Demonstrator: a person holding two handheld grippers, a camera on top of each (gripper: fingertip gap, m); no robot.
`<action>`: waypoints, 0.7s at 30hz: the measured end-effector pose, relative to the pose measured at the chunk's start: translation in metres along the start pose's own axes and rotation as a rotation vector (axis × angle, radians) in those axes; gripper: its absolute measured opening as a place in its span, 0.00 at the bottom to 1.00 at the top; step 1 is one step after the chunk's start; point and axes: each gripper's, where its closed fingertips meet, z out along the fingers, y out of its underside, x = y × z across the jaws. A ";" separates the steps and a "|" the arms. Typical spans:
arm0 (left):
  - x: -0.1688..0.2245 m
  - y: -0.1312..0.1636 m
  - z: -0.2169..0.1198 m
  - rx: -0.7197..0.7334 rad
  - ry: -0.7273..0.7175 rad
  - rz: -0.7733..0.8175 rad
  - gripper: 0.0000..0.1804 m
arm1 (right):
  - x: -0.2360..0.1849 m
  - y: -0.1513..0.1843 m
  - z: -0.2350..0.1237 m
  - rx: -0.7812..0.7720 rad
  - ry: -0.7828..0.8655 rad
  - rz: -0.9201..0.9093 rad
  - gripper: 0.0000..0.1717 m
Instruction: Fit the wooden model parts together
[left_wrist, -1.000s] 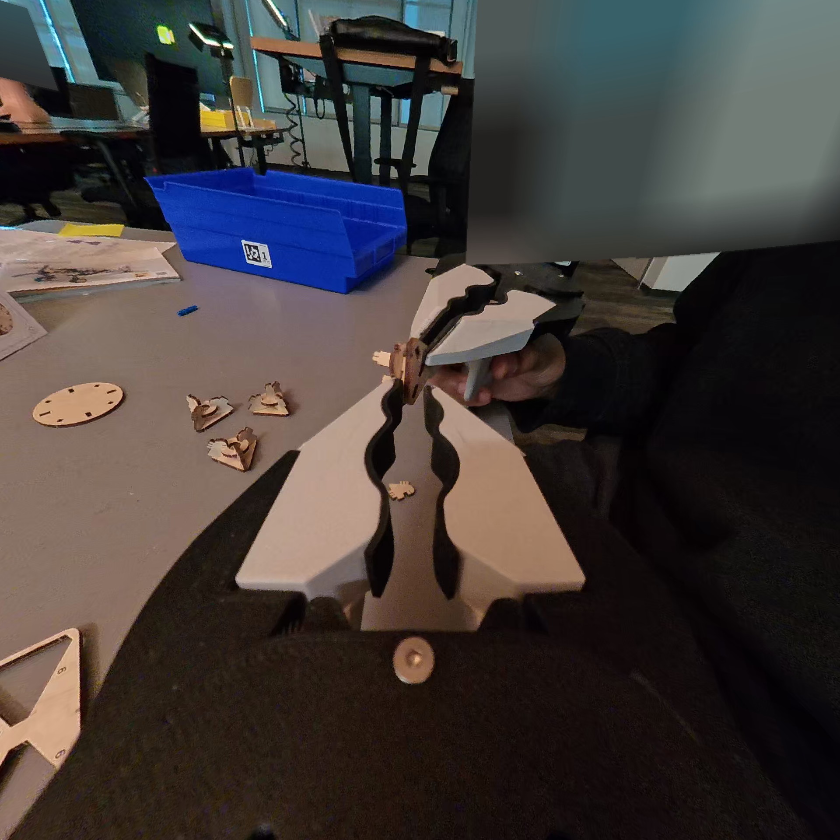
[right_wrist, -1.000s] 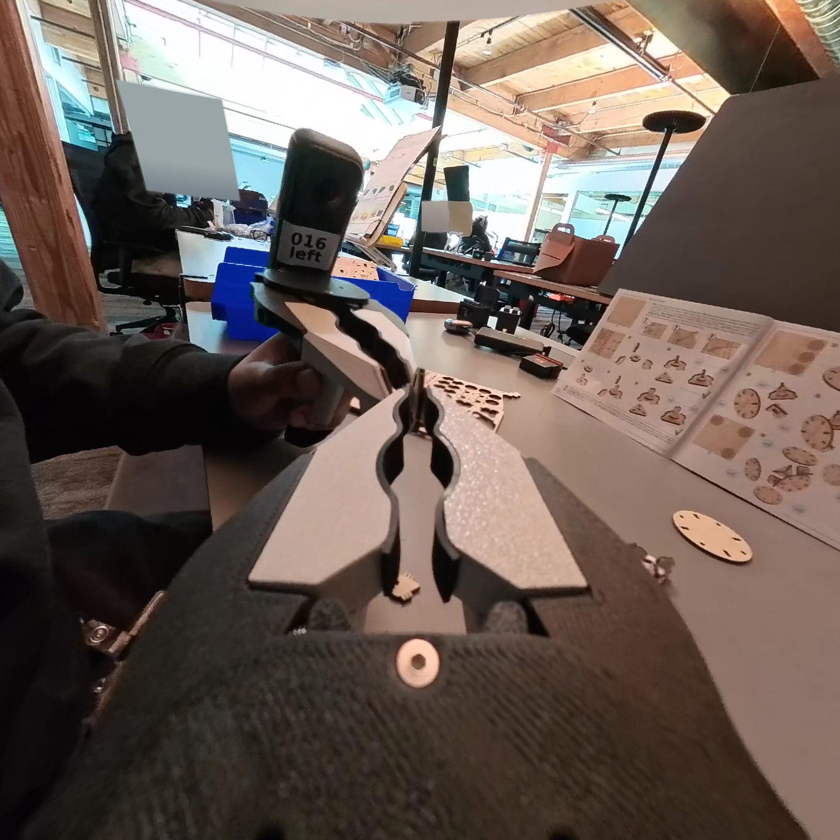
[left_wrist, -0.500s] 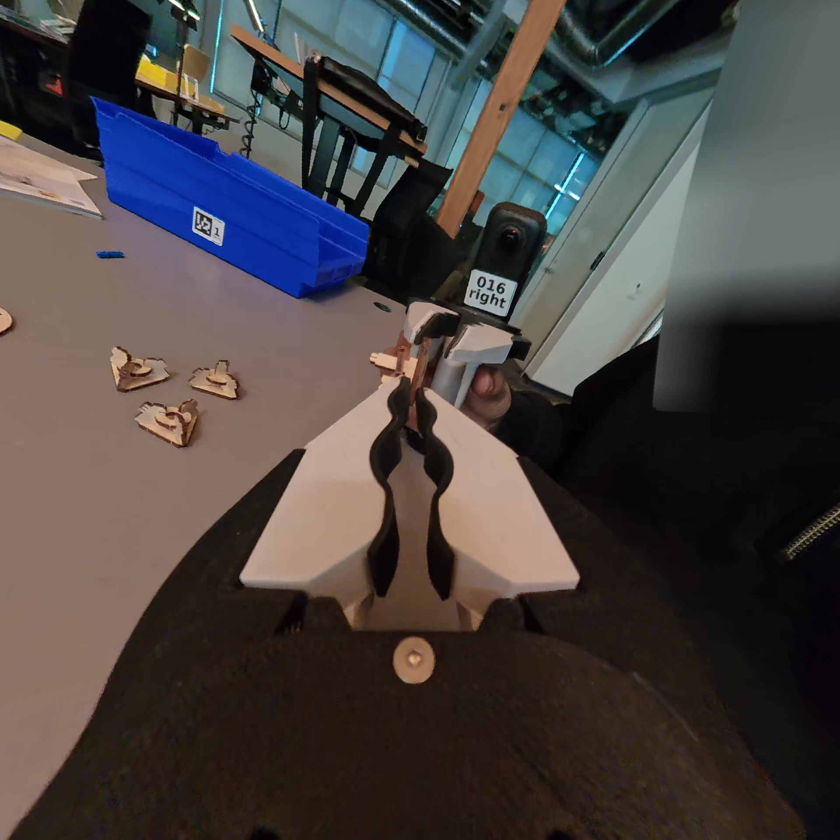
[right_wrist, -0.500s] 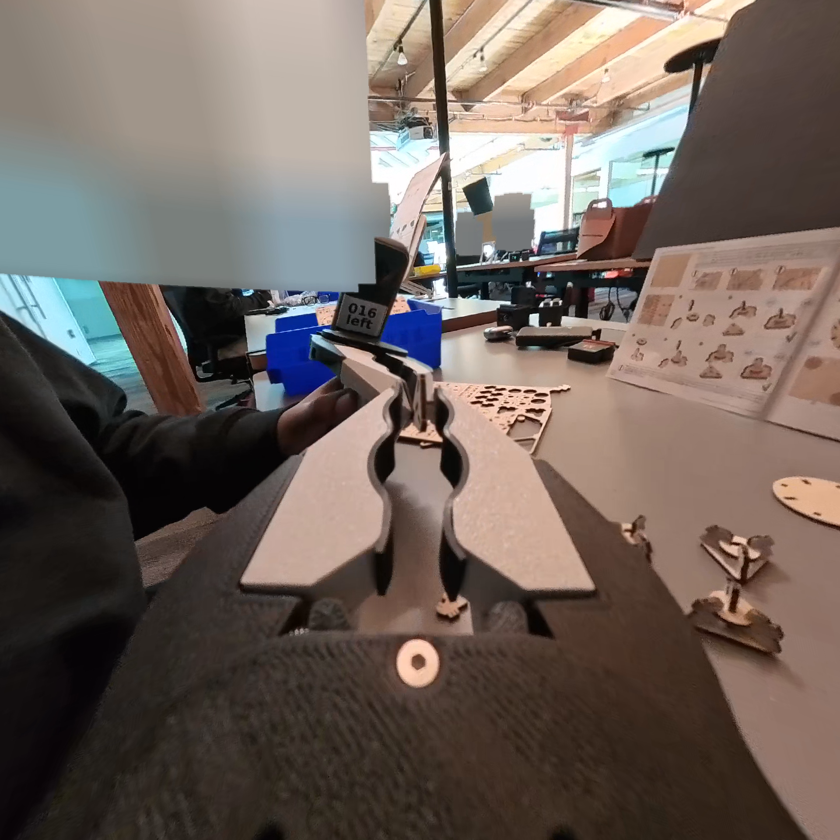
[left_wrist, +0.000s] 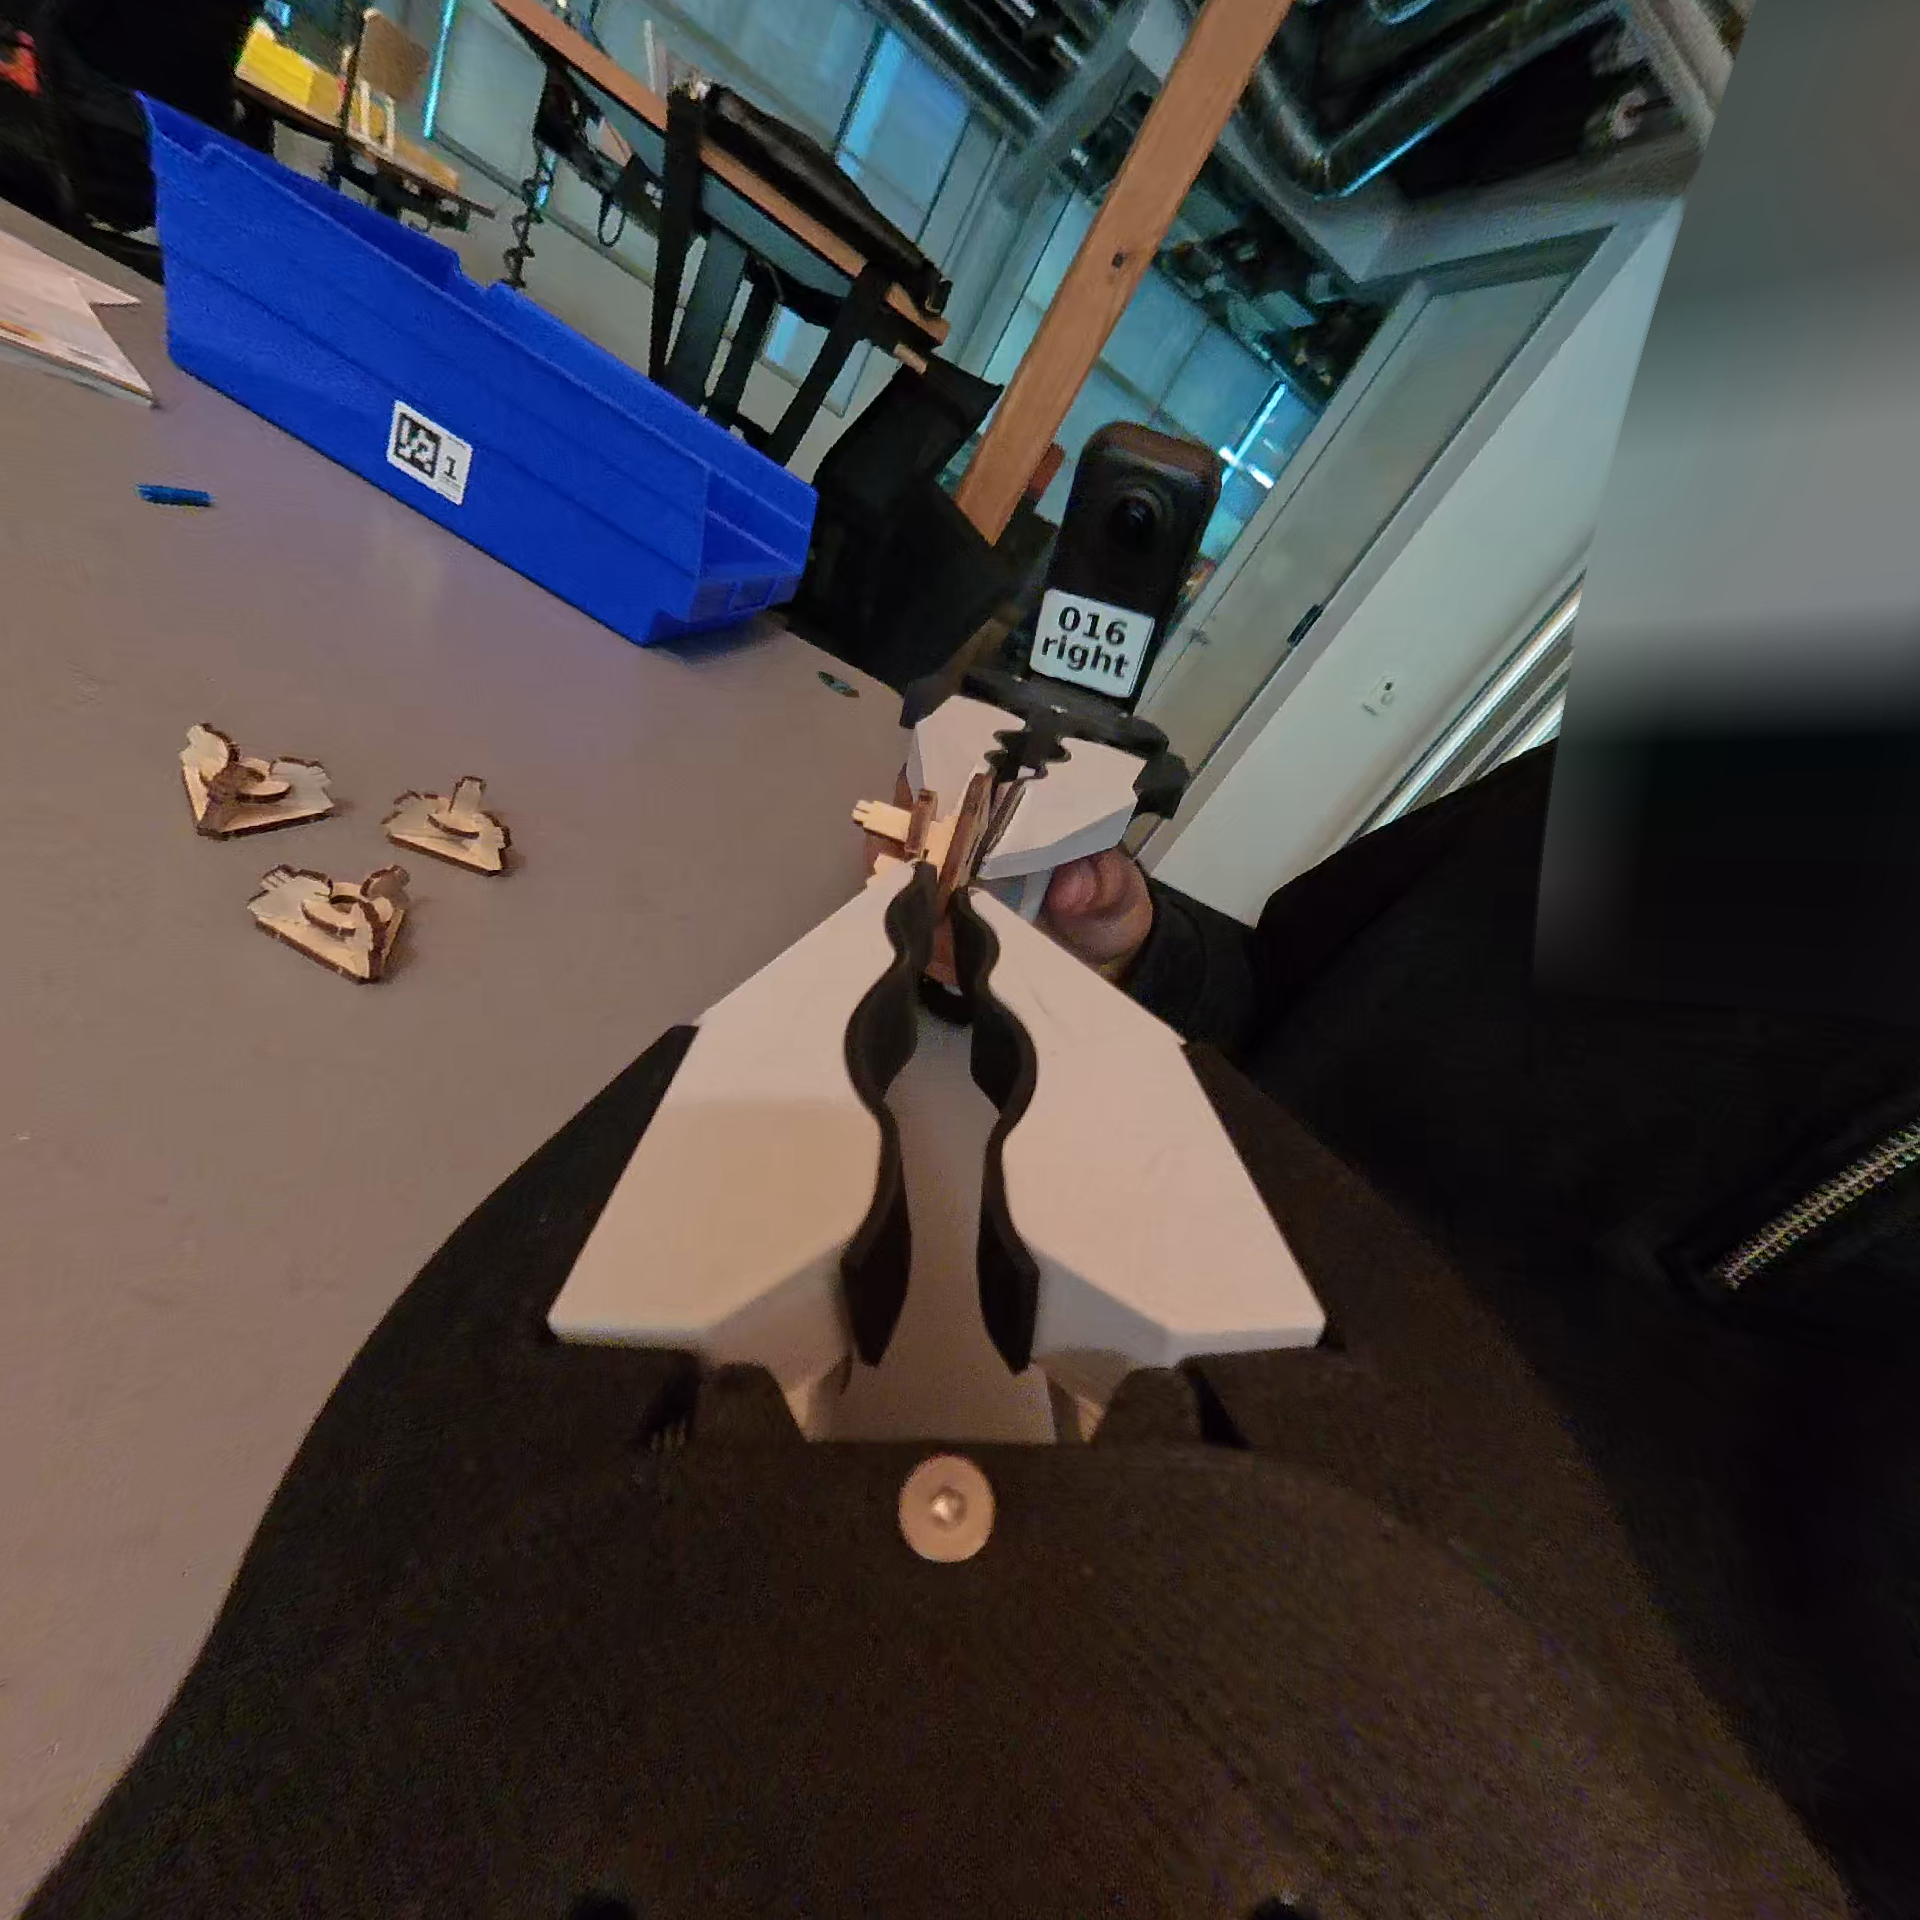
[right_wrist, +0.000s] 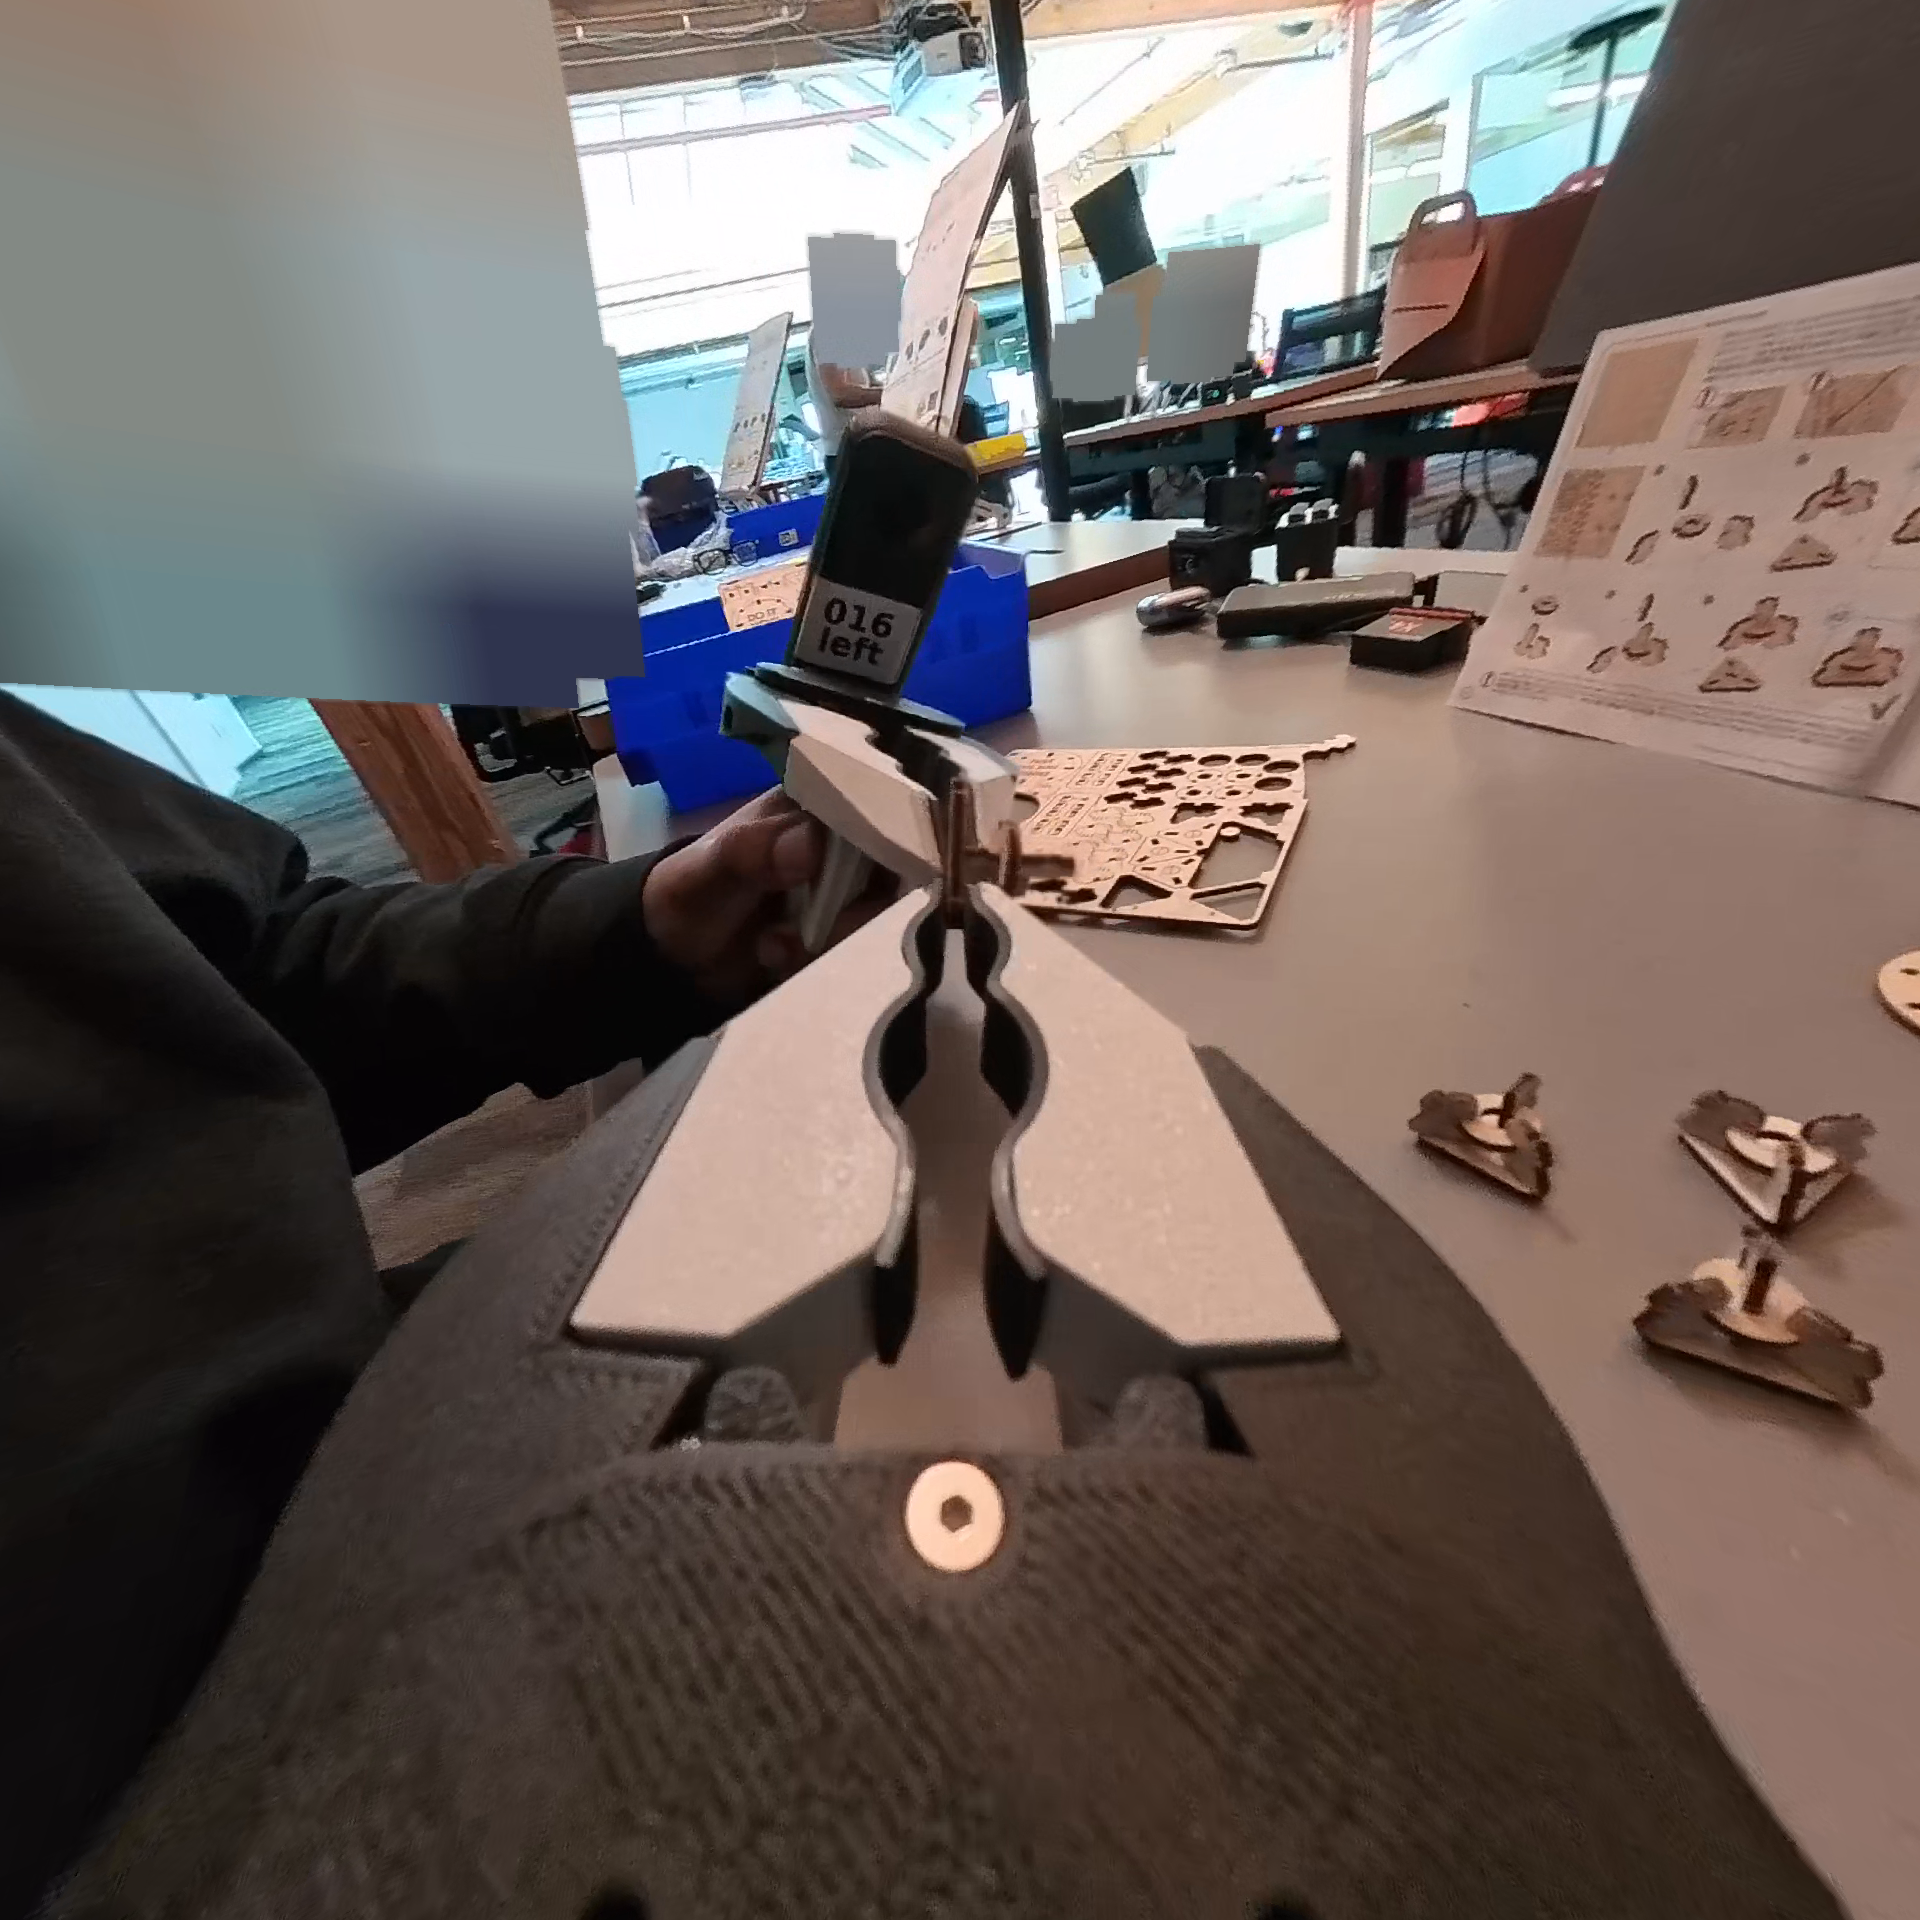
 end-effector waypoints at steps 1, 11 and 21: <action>-0.001 0.002 0.000 -0.013 -0.011 0.009 0.00 | 0.001 0.001 0.000 -0.007 -0.008 0.021 0.00; -0.018 0.026 0.006 -0.186 -0.154 0.062 0.01 | 0.007 0.019 -0.001 -0.141 -0.025 0.132 0.01; -0.024 0.029 0.007 -0.245 -0.309 0.233 0.01 | 0.009 0.025 -0.001 -0.174 -0.037 0.193 0.02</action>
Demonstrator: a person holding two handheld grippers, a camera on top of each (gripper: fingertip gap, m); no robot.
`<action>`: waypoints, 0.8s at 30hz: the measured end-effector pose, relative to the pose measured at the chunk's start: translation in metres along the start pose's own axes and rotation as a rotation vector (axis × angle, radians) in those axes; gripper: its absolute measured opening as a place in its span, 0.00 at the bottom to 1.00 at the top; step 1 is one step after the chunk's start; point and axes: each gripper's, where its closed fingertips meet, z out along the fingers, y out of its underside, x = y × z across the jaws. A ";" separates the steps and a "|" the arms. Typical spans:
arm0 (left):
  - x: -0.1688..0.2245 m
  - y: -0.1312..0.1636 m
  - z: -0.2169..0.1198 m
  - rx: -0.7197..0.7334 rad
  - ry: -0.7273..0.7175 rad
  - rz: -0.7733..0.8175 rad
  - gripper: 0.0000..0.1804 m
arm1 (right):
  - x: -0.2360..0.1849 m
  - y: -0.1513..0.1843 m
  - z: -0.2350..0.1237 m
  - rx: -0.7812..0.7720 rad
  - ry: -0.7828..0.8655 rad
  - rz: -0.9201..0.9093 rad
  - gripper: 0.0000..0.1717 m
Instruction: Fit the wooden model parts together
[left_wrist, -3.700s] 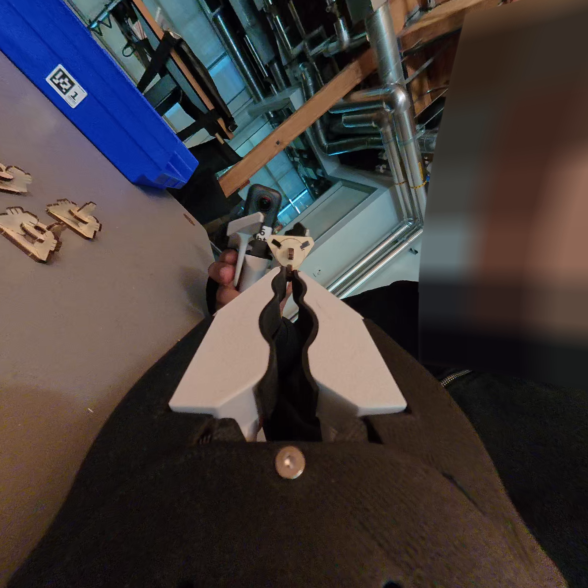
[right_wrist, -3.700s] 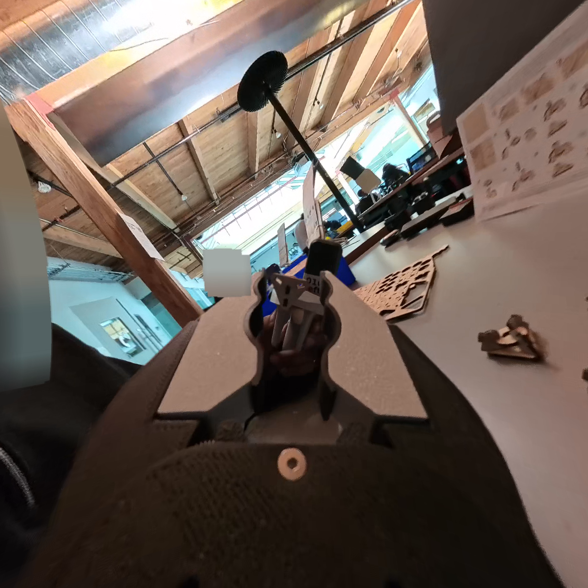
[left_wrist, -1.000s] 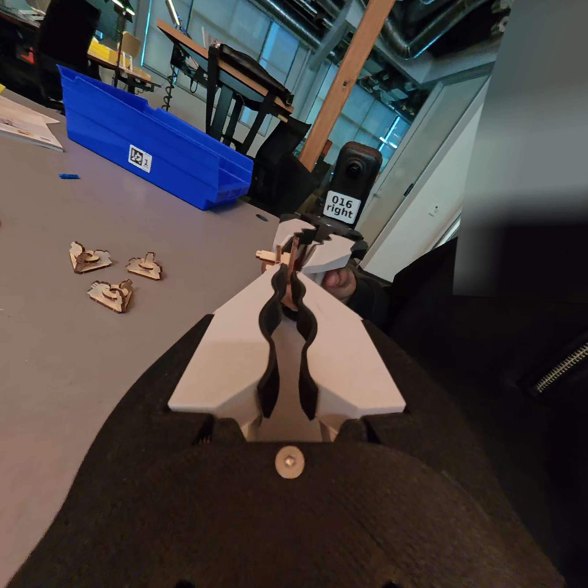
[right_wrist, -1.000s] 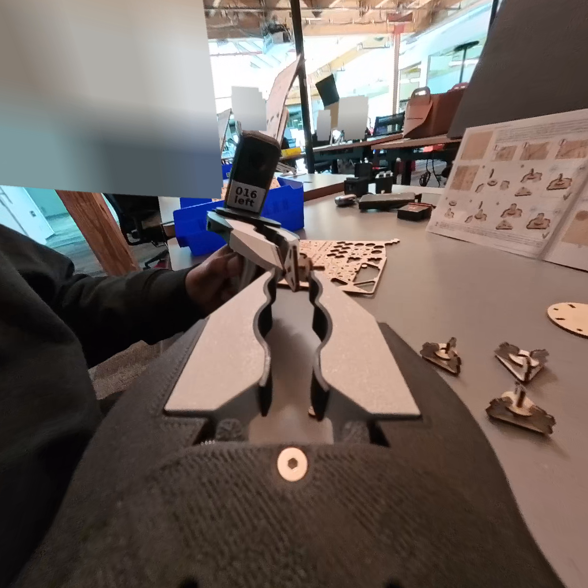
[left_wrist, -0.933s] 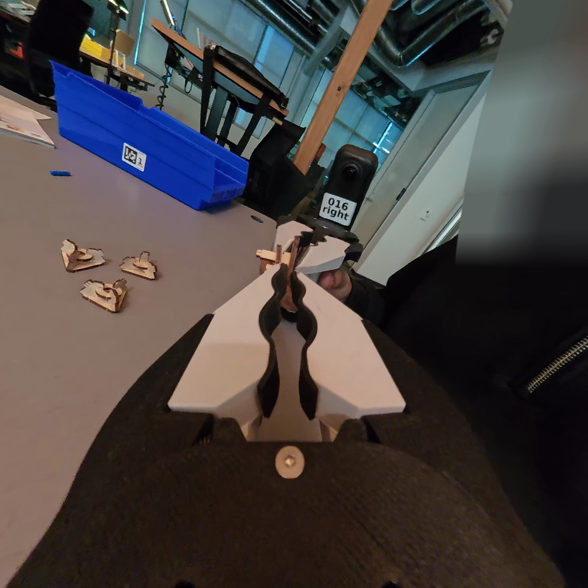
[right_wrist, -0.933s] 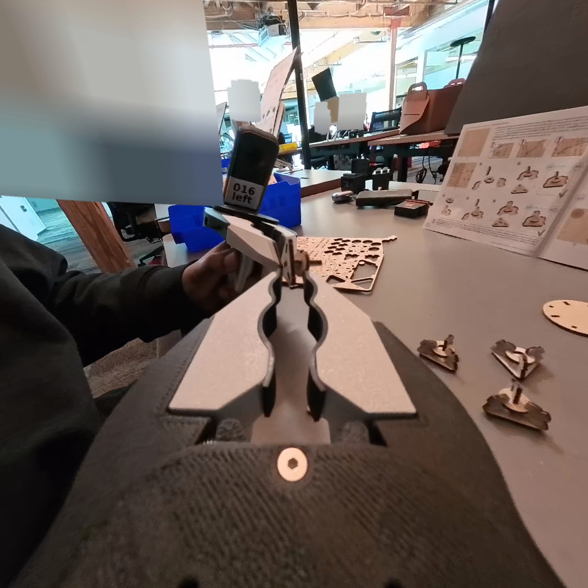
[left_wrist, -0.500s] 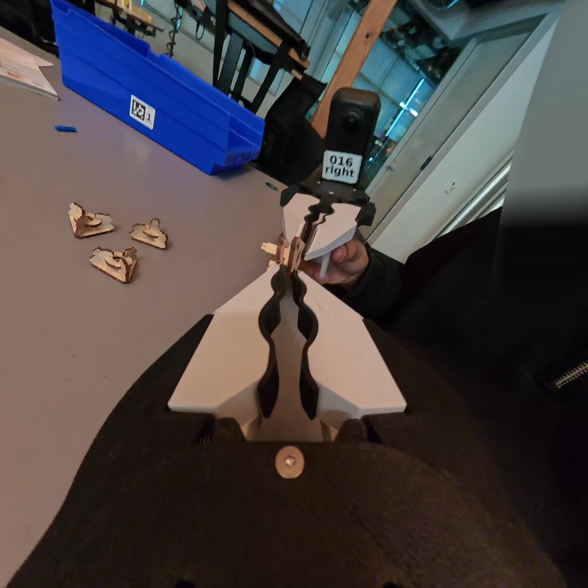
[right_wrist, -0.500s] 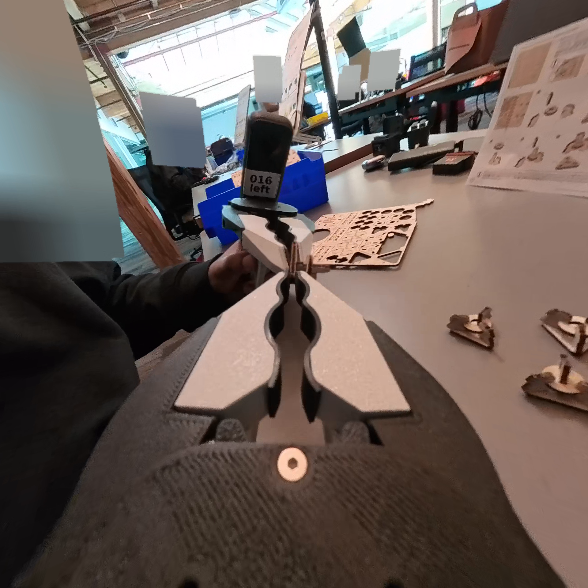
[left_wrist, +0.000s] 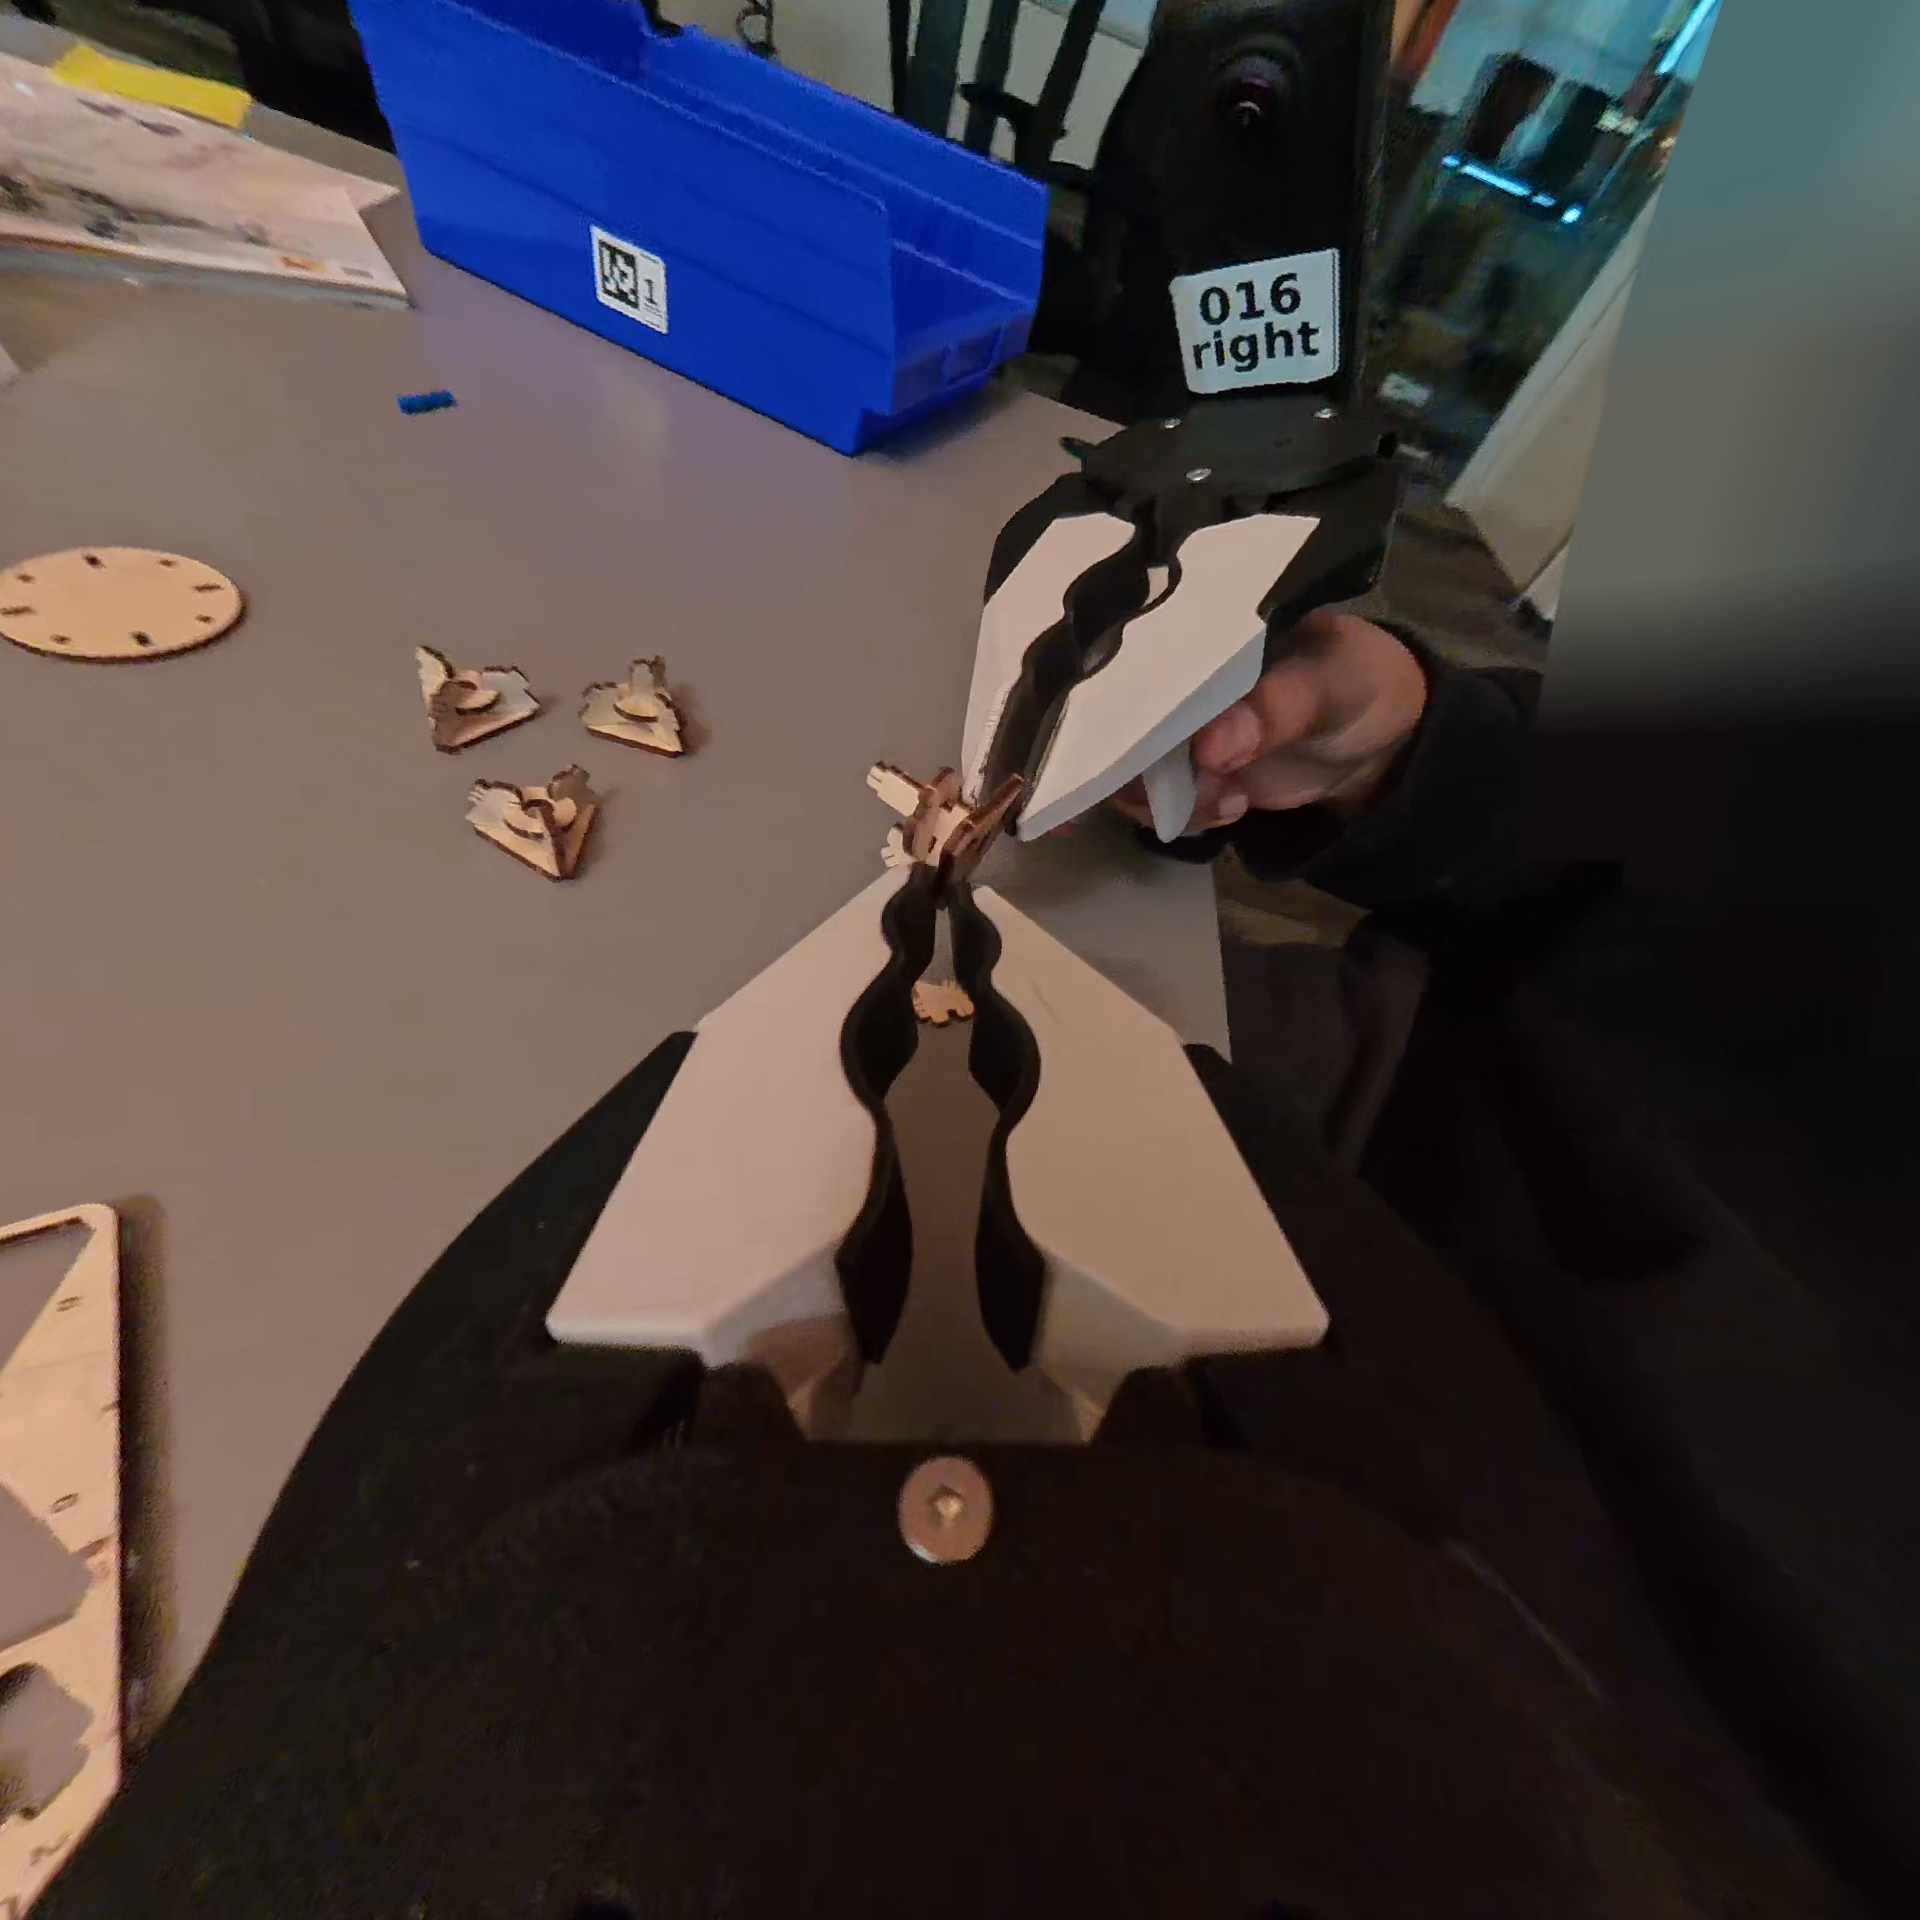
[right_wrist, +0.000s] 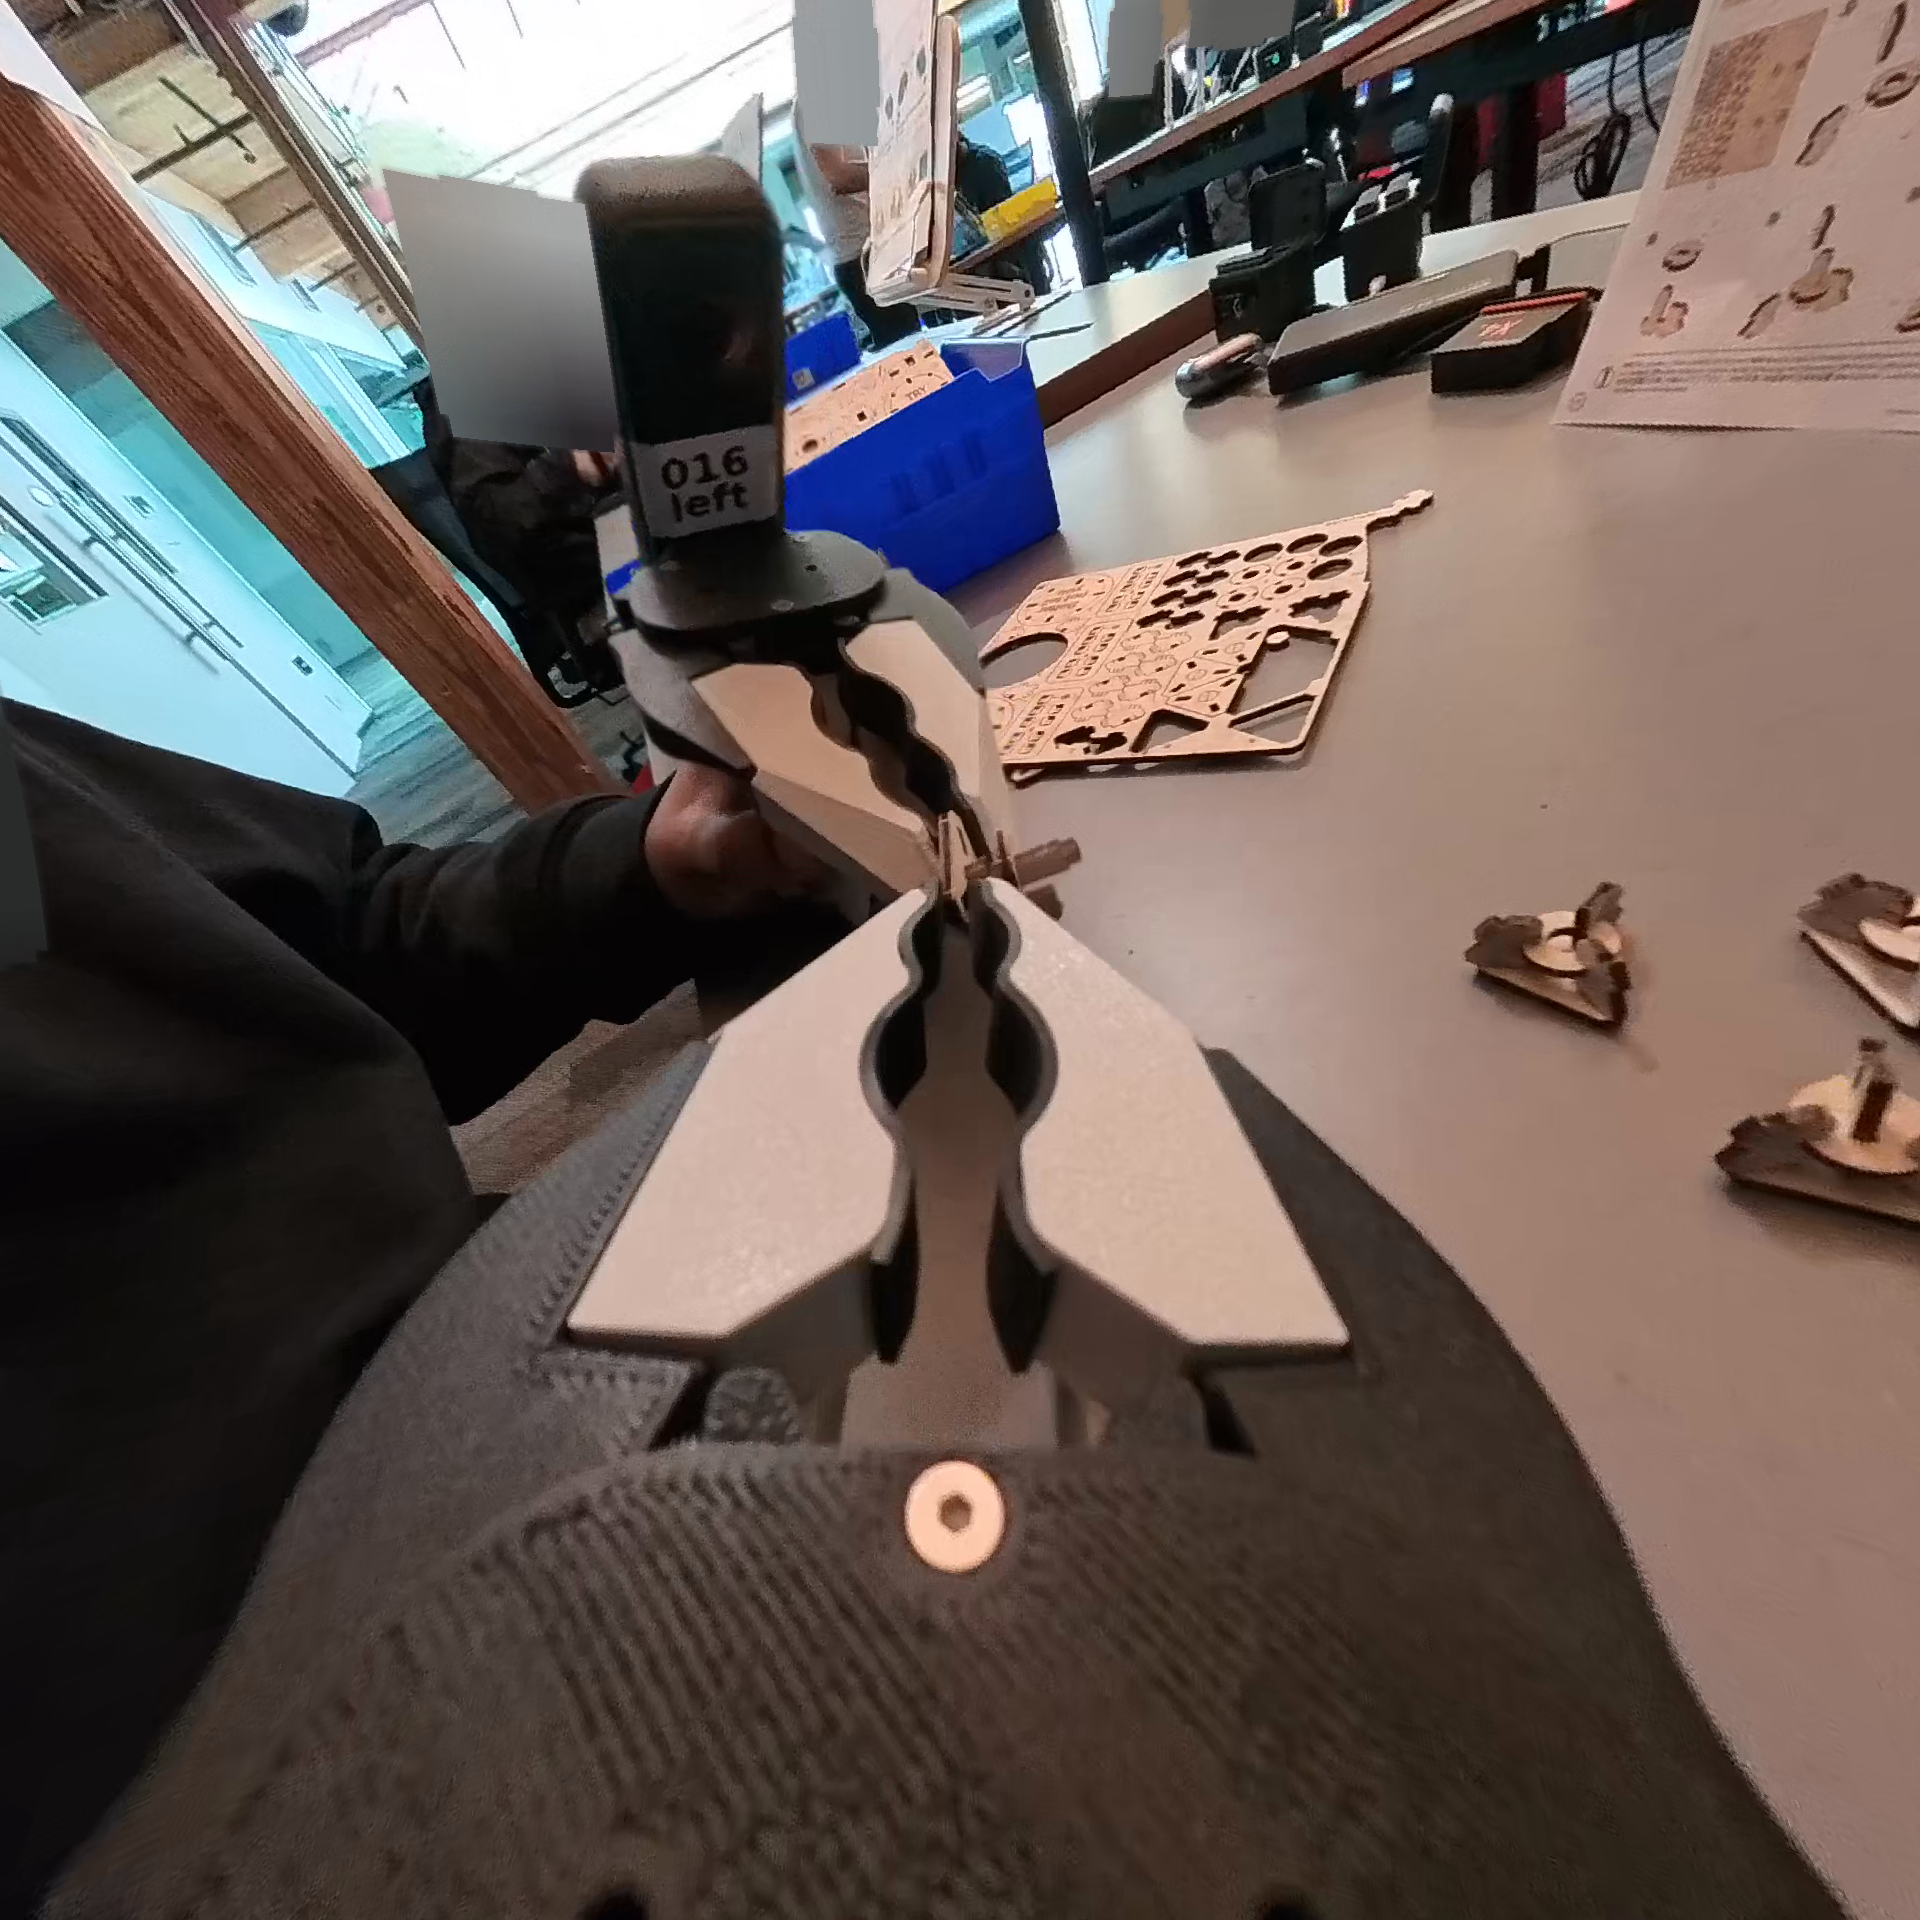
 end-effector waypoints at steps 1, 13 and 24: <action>0.000 -0.001 -0.001 0.005 -0.018 0.017 0.01 | 0.000 0.000 0.000 0.005 -0.004 0.013 0.02; 0.005 -0.013 -0.004 0.091 0.062 -0.014 0.00 | -0.002 -0.011 -0.002 0.093 -0.037 0.070 0.02; 0.015 -0.031 -0.014 0.229 0.160 -0.029 0.10 | -0.003 -0.020 -0.011 0.154 -0.042 0.020 0.00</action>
